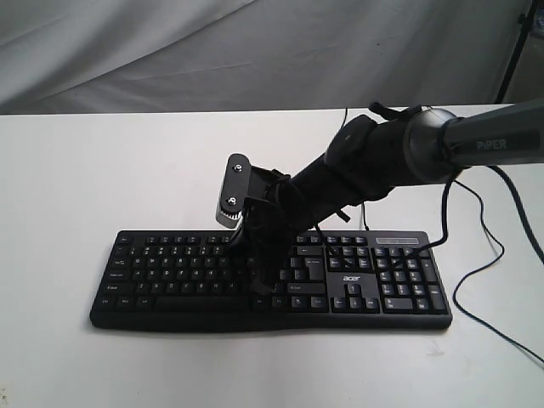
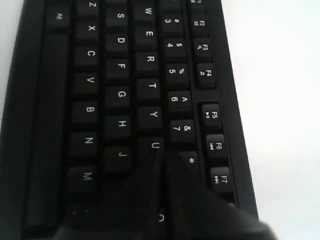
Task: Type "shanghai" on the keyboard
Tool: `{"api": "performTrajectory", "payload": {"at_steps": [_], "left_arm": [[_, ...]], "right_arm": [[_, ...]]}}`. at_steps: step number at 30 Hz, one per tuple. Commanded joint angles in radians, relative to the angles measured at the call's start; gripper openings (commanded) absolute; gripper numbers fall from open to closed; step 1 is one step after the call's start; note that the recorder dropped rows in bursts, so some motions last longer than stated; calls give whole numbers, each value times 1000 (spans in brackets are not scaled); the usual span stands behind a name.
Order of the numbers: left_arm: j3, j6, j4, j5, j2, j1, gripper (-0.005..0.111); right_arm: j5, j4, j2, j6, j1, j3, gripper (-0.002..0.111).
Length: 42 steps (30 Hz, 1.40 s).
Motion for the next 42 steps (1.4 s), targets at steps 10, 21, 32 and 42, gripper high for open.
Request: {"api": "performTrajectory", "payload": {"at_steps": [10,21,32,42], "left_arm": [[5,-3,-1,-3,3,-4,1],[5,-3,-1,-3,3,-4,1],[5,-3,-1,-3,3,-4,1],[5,-3,-1,-3,3,-4,1]], "right_arm": [[-10,2,6,-6,-2,2,0],[-5,13,6,-6,-2,2,0],[30,5,6,26,-7,-10,0],[73,-34,17,56,-16,-39,0]]}}
